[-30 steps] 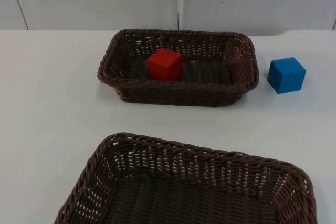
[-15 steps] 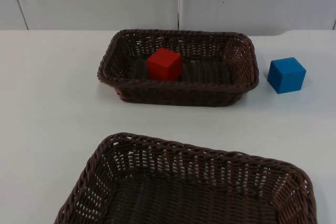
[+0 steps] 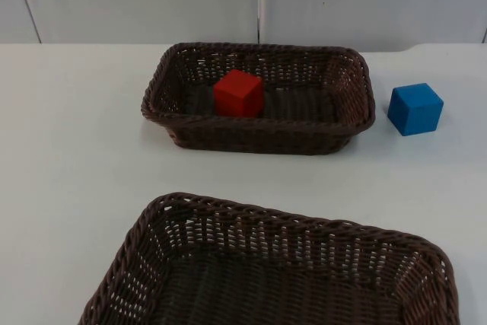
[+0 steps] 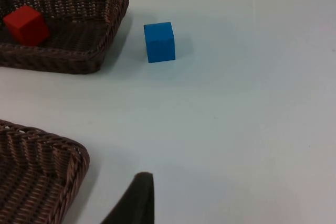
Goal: Pick up one cube with the left hand and place it into the upper basket. Pick up one cube with the right hand and place it into the lower basket.
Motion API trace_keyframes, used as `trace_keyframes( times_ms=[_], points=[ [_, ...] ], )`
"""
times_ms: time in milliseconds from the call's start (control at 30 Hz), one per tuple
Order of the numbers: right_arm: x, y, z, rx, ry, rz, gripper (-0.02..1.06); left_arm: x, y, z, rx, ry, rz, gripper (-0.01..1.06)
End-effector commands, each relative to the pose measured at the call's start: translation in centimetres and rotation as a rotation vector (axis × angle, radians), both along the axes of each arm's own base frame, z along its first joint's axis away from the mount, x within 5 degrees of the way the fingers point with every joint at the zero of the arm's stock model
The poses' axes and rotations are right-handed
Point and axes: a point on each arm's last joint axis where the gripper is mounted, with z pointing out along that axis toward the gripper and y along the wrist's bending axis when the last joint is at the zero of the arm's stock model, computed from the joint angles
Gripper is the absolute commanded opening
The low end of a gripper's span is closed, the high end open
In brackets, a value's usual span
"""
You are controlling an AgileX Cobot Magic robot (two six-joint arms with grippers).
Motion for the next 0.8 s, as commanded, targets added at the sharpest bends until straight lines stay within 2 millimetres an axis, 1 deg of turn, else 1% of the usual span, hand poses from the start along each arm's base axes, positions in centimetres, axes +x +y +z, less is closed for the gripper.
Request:
trace_keyframes(
  times_ms=[0, 100, 133, 267, 300, 433, 467, 567, 600, 633, 767],
  points=[
    [0.3, 0.1, 0.4, 0.02, -0.004, -0.011, 1.05, 0.0, 0.0, -0.1, -0.008, 0.003, -0.001, 1.05],
    [1.9, 0.4, 2.1, 0.031, 0.005, -0.005, 1.05, 0.0, 0.0, -0.1, -0.005, 0.003, 0.0, 1.05],
    [1.9, 0.4, 2.1, 0.031, 0.005, -0.005, 1.05, 0.0, 0.0, -0.1, -0.005, 0.003, 0.0, 1.05],
    [4.8, 0.7, 4.1, 0.027, 0.038, -0.006, 1.05, 0.0, 0.0, -0.1, -0.005, 0.003, 0.0, 1.05],
    [4.8, 0.7, 4.1, 0.027, 0.038, -0.006, 1.05, 0.0, 0.0, -0.1, -0.005, 0.003, 0.0, 1.05],
    [8.4, 1.2, 5.5, 0.017, 0.121, -0.007, 1.05, 0.0, 0.0, -0.1, -0.005, 0.003, 0.0, 1.05],
    [8.4, 1.2, 5.5, 0.017, 0.121, -0.007, 1.05, 0.0, 0.0, -0.1, -0.005, 0.003, 0.0, 1.05],
    [11.2, 1.6, 6.0, 0.013, 0.192, -0.007, 1.05, 0.0, 0.0, -0.1, -0.005, 0.004, -0.001, 1.05],
    [12.7, 1.8, 6.2, 0.009, 0.225, -0.007, 1.05, 0.0, 0.0, -0.1, -0.005, 0.004, -0.001, 1.05],
    [12.7, 1.8, 6.2, 0.009, 0.225, -0.007, 1.05, 0.0, 0.0, -0.1, -0.005, 0.004, -0.001, 1.05],
    [16.9, 2.3, 6.0, -0.007, 0.315, -0.006, 1.05, 0.0, 0.0, -0.1, -0.005, 0.004, -0.001, 1.05]
  ],
)
